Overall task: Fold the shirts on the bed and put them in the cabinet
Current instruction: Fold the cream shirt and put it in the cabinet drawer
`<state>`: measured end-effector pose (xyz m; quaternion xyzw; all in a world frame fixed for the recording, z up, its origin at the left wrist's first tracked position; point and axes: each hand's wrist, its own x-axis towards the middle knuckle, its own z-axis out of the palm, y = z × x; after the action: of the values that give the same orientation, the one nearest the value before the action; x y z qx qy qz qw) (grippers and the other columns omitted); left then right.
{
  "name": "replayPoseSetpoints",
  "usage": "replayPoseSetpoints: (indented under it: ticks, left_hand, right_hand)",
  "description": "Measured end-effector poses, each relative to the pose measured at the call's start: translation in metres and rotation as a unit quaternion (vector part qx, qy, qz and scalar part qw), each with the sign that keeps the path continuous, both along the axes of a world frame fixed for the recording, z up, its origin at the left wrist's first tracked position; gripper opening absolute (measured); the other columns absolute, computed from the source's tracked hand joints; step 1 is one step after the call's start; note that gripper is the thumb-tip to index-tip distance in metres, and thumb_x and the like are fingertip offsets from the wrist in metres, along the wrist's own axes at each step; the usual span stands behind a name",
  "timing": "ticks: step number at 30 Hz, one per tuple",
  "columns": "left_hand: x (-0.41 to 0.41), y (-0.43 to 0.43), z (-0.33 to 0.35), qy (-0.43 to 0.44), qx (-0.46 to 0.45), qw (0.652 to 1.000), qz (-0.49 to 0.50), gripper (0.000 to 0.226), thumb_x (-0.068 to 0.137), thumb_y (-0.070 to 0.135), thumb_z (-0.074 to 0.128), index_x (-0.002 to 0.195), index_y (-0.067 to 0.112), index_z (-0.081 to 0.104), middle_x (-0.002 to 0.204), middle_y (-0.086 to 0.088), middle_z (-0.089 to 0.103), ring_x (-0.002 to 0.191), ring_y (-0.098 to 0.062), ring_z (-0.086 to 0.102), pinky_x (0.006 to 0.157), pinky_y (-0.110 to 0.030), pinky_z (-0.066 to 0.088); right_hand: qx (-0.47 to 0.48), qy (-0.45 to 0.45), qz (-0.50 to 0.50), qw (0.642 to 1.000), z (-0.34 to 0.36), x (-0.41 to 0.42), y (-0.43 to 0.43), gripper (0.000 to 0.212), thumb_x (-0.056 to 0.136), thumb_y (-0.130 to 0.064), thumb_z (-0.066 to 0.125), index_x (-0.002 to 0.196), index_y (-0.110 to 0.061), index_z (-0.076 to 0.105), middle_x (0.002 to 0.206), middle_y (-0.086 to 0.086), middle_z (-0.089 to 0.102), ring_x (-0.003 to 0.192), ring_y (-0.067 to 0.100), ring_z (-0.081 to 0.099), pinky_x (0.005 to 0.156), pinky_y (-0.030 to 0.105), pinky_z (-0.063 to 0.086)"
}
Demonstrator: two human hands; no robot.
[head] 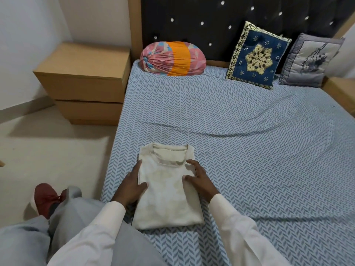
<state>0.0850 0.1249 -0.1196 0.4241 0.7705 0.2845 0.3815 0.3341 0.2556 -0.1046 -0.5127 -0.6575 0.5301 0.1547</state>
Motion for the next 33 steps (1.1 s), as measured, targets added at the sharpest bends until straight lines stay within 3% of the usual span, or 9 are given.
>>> replayPoseSetpoints:
  ticks: [2,5,8,11,15,21,26,30,33]
  left_hand:
    - [0.0,0.001,-0.005,0.01,-0.004,1.0,-0.012,0.09,0.086,0.03,0.071,0.152,0.05,0.015,0.14,-0.004,0.041,0.127,-0.023,0.05,0.105,-0.031,0.039]
    - [0.001,0.01,-0.005,0.012,-0.005,1.0,-0.009,0.09,0.081,0.025,0.078,0.153,0.042,0.026,0.131,0.0,0.032,0.124,-0.02,0.047,0.102,-0.027,0.037]
    - [0.001,0.021,-0.004,-0.018,-0.008,1.0,0.008,0.096,0.074,0.014,0.082,0.153,0.03,0.031,0.138,-0.002,0.027,0.13,-0.02,0.039,0.109,-0.026,0.032]
    - [0.004,0.025,0.001,-0.026,-0.016,1.0,0.0,0.098,0.073,0.008,0.081,0.155,0.022,0.029,0.148,-0.005,0.023,0.136,-0.022,0.036,0.112,-0.027,0.032]
    - [0.017,0.024,0.012,0.048,0.007,0.998,-0.042,0.096,0.077,0.006,0.073,0.157,0.017,0.022,0.159,-0.006,0.014,0.142,-0.022,0.031,0.111,-0.025,0.031]
    - [0.02,0.011,0.031,0.087,0.041,0.994,-0.059,0.094,0.079,0.007,0.069,0.158,0.019,0.018,0.165,0.0,0.001,0.148,-0.019,0.022,0.112,-0.03,0.034]
    - [-0.001,0.007,0.046,0.065,0.069,0.994,-0.051,0.093,0.08,0.001,0.066,0.158,0.015,0.016,0.164,-0.004,0.002,0.151,-0.018,0.012,0.111,-0.02,0.023]
    - [-0.032,0.012,0.057,0.058,0.094,0.993,-0.044,0.091,0.081,-0.002,0.064,0.158,0.016,0.017,0.165,-0.004,0.002,0.151,-0.017,0.012,0.109,-0.016,0.021]
    - [-0.071,0.012,0.064,0.051,0.102,0.993,-0.037,0.091,0.08,-0.002,0.062,0.157,0.019,0.019,0.165,-0.003,0.005,0.15,-0.015,0.015,0.113,-0.021,0.025]
  right_hand:
    - [-0.068,0.05,-0.007,0.996,-0.002,-0.001,0.007,0.05,0.085,-0.021,0.069,0.124,-0.049,0.057,0.141,0.001,0.047,0.121,0.022,0.055,0.1,0.041,0.052]
    - [-0.122,0.081,0.01,0.989,0.004,-0.005,0.012,0.045,0.091,-0.012,0.066,0.128,-0.036,0.06,0.136,-0.001,0.055,0.12,0.025,0.061,0.101,0.043,0.052]
    - [-0.064,-0.022,0.06,0.996,0.011,-0.011,0.013,0.058,0.089,-0.026,0.068,0.143,-0.035,0.049,0.144,-0.001,0.044,0.132,0.021,0.048,0.108,0.04,0.046]
    - [0.008,-0.145,0.124,0.982,0.018,-0.017,0.01,0.076,0.09,-0.029,0.066,0.156,-0.025,0.028,0.152,0.006,0.03,0.136,0.027,0.039,0.108,0.035,0.042]
    - [0.067,-0.201,0.179,0.961,0.022,-0.017,0.007,0.088,0.089,-0.026,0.069,0.159,-0.021,0.016,0.161,0.009,0.019,0.144,0.028,0.031,0.113,0.033,0.033]
    - [0.102,-0.198,0.203,0.954,0.044,-0.018,0.005,0.094,0.084,-0.02,0.073,0.159,-0.02,0.016,0.156,0.01,0.025,0.134,0.029,0.042,0.104,0.037,0.046]
    - [0.121,-0.169,0.191,0.959,0.067,-0.037,0.004,0.09,0.084,-0.007,0.072,0.158,-0.017,0.022,0.15,0.01,0.03,0.13,0.031,0.046,0.086,0.035,0.055]
    - [0.134,-0.164,0.184,0.96,0.084,-0.065,0.004,0.09,0.084,-0.001,0.071,0.158,-0.02,0.023,0.147,0.009,0.032,0.127,0.03,0.047,0.087,0.042,0.057]
    - [0.161,-0.17,0.193,0.953,0.099,-0.104,0.005,0.09,0.082,0.002,0.071,0.157,-0.018,0.024,0.148,0.011,0.032,0.129,0.03,0.044,0.092,0.039,0.053]
